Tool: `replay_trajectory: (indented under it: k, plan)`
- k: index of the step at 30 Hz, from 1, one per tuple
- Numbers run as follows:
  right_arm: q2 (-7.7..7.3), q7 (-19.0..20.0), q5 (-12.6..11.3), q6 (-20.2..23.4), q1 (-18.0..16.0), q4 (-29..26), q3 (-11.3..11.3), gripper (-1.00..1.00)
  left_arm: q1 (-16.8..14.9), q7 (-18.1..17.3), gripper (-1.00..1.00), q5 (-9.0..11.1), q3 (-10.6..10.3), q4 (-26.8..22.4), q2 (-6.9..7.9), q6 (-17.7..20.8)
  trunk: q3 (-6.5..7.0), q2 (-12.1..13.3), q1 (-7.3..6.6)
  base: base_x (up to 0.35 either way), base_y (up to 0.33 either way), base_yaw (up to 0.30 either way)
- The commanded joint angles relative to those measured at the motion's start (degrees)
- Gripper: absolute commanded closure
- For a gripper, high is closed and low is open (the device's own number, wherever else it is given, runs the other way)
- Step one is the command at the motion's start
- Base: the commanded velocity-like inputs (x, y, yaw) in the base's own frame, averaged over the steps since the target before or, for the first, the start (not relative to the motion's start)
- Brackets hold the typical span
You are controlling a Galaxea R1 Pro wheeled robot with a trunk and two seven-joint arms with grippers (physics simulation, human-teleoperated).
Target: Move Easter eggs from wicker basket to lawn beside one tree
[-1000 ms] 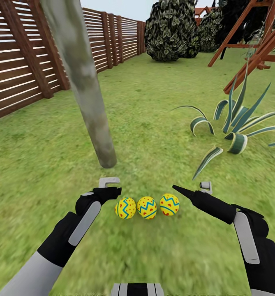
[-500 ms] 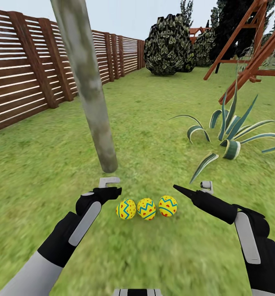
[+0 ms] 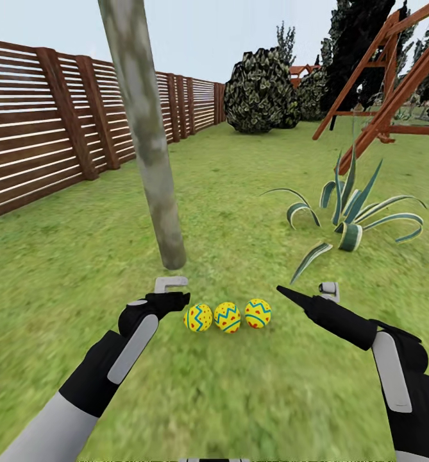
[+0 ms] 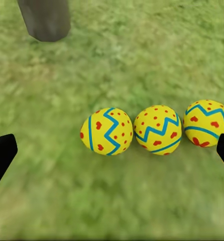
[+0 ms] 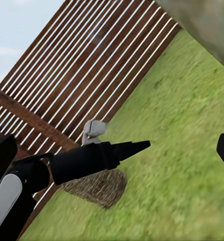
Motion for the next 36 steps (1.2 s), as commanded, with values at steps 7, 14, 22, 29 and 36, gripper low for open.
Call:
replay_trajectory:
  k: [7,14,22,29,36]
  plan:
    - [0.02,0.16,0.17,0.24,-0.02,0.02,-0.36,-1.00,-0.05,0.60,-1.00,0.59,-0.18,-0.07,0.05,0.04,1.51,0.08,-0.20,-0.173,0.000,0.000]
    - [0.05,-0.42,0.53,0.24,0.00,0.13,-0.46,-1.00,-0.08,0.60,-1.00,0.59,-0.23,-0.07,0.05,0.04,3.06,0.17,-0.38,-0.291,0.000,0.000]
    - [-0.17,-0.81,0.76,-2.69,-0.01,3.72,-0.82,-1.00,-0.09,0.60,-1.00,0.59,-0.23,0.09,0.05,0.04,4.83,0.28,-0.59,-0.096,0.000,0.000]
    - [-0.28,-9.71,0.95,-7.08,-0.03,7.61,-1.07,-1.00,-0.10,0.60,-1.00,0.59,-0.23,0.23,0.05,0.04,6.38,0.37,-0.77,-0.010,0.000,0.000]
    - [0.20,-29.10,1.01,-7.85,-0.04,8.10,0.02,-1.00,-0.10,0.66,-1.00,0.54,-0.23,0.45,0.05,0.04,7.93,0.46,-0.95,-0.001,0.000,0.000]
